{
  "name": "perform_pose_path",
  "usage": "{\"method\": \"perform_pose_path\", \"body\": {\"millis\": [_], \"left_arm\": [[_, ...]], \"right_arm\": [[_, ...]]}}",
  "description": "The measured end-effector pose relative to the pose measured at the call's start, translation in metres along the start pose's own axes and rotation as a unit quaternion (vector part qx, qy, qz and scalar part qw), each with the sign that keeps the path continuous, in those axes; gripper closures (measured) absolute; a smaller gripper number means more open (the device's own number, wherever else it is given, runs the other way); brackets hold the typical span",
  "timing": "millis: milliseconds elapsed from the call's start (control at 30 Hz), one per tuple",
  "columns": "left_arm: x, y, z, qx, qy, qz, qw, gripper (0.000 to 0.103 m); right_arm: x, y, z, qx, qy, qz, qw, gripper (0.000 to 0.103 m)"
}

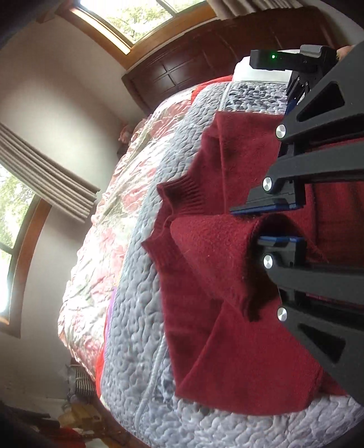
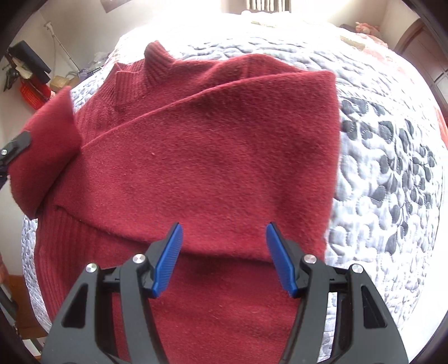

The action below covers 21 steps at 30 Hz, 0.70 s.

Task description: Fold small clothes

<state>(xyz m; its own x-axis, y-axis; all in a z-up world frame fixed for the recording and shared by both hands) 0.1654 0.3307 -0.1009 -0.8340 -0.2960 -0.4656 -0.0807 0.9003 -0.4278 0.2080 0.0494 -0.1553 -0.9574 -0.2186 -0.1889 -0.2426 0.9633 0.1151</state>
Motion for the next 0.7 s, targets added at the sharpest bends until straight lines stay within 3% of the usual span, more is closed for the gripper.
{"method": "perform_pose_path", "body": {"millis": [167,367,467,500,533,600,700], "left_arm": [[0.022,-0.017,0.056,-0.015,0.056,0.015,0.9982,0.089],[0.047,-0.009,0.090,-0.012,0.102,0.012,0.9946,0.068],[0.051,-0.014,0.082,-0.004,0.105,0.029,0.9941,0.056],[0.053,-0.013,0.076,0.007,0.114,0.025,0.9931,0.040],[0.054,-0.013,0.068,0.020,0.121,0.021,0.9922,0.030],[0.056,-0.004,0.047,0.036,0.129,0.016,0.9908,0.030],[0.061,0.026,0.014,0.015,0.137,0.006,0.9905,0.029]], "right_arm": [[0.012,-0.023,0.002,-0.017,0.008,0.018,1.000,0.041],[0.015,-0.031,0.009,-0.035,0.013,0.028,0.999,0.039],[0.014,-0.033,0.011,-0.035,0.017,0.027,0.999,0.038],[0.012,-0.031,0.010,-0.035,0.018,0.026,0.999,0.038],[0.011,-0.031,0.008,-0.034,0.019,0.026,0.999,0.038],[0.005,-0.022,0.005,-0.035,0.019,0.025,0.999,0.039],[0.000,-0.007,-0.010,-0.056,0.009,0.009,0.998,0.039]]}}
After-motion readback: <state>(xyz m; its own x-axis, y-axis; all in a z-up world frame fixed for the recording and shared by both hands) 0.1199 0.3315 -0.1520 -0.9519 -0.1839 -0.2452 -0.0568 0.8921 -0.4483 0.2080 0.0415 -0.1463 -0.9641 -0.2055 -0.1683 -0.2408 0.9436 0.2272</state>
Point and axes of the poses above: each gripper's, at about its wrist camera, not at the fingertips, and z roughly the way its jaws point, y to its left, x to its underside, the point moved 2 cm from there along z, roughly the way its jaws point, and after that the axes turned 5 degrees about y, right-handed, at the moved point
